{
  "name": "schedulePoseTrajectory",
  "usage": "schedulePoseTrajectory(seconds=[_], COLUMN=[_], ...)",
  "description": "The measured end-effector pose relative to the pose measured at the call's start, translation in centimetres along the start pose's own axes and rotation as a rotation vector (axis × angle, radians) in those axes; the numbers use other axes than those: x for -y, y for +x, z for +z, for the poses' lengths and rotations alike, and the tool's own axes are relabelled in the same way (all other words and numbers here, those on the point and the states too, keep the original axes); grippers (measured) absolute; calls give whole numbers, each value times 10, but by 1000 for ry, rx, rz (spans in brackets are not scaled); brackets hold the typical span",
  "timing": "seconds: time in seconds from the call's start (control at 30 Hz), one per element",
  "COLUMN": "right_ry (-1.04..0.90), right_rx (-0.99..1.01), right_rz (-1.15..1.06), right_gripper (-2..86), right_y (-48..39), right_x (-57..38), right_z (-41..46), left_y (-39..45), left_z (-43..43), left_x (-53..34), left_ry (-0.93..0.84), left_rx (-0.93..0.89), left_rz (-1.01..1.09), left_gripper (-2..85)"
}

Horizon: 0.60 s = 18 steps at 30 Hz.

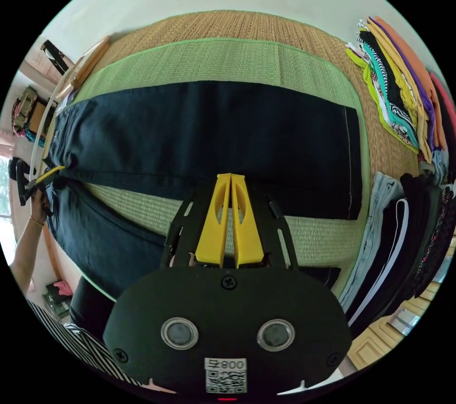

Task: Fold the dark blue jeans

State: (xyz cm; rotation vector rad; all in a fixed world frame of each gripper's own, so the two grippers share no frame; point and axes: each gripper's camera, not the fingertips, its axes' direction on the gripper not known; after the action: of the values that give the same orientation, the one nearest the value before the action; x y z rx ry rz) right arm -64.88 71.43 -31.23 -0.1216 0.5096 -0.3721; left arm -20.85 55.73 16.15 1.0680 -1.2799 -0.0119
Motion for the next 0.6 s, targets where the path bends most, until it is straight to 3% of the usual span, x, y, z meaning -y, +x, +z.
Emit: schedulePoseTrajectory(seconds=[0.2,0.47,0.6], right_ry=[-11,42,70], right_rx=[20,48,89], right_rz=[32,135,141], right_gripper=[1,1,1], right_y=[-8,-20,-34], right_x=[15,10,-4], right_z=[-35,-95,-127], left_y=[-21,-85,-86], left_z=[-12,-30,-35], left_x=[-15,-80,-95], left_ry=[80,114,107], left_rx=[-60,-112,-111], left_rz=[-46,-275,-254], left_gripper=[1,1,1])
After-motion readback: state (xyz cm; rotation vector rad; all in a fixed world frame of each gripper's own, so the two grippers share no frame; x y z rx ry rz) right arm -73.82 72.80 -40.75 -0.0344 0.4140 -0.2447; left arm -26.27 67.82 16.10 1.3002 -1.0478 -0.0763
